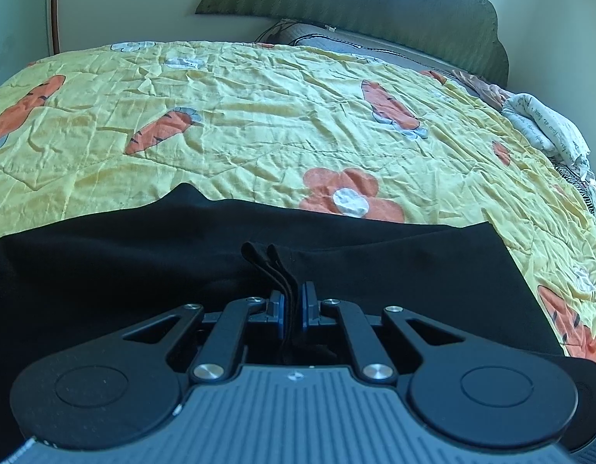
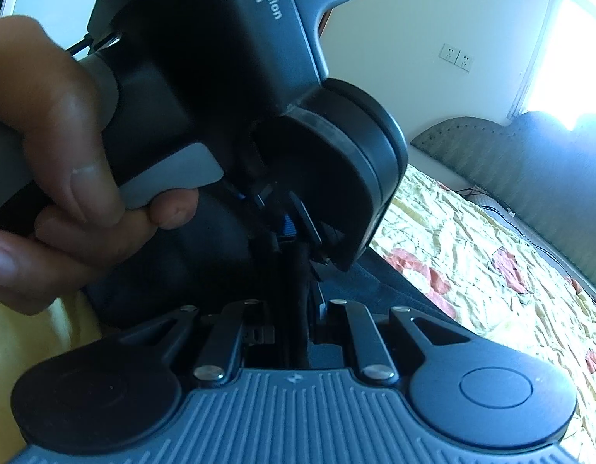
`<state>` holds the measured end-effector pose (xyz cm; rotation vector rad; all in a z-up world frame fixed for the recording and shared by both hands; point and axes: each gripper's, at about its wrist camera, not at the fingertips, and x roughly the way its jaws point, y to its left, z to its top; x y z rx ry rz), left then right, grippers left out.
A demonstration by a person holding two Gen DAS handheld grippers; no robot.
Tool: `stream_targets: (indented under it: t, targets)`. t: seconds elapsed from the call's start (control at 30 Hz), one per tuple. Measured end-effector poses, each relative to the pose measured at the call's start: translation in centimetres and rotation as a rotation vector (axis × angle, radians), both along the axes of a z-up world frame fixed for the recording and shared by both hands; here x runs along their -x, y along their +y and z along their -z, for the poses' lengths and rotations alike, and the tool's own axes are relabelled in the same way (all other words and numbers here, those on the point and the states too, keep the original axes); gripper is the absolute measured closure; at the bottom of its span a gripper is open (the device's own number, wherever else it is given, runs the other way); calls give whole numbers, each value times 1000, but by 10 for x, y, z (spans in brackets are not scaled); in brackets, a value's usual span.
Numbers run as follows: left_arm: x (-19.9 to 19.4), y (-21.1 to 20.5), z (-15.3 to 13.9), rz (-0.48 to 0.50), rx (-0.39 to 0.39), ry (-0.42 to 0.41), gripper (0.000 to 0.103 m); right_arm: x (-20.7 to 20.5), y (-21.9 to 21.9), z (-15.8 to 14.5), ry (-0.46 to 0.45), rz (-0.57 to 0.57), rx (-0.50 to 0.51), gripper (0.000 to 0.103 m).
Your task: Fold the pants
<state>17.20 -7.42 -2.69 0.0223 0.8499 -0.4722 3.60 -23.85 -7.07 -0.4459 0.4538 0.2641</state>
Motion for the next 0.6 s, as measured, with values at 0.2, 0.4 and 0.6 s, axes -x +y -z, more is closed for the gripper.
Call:
stream_targets:
  t: [0.2, 0.4, 0.6]
  targets:
    - [-2, 3, 1, -5, 12, 16, 95, 23, 18, -20, -3, 7, 1, 91]
    - [-2, 7, 1, -13, -4, 11, 83, 17, 20, -25, 9, 16, -13, 91]
    - [0, 15, -2, -23, -7, 3, 79, 14, 25, -23, 5, 25, -3, 91]
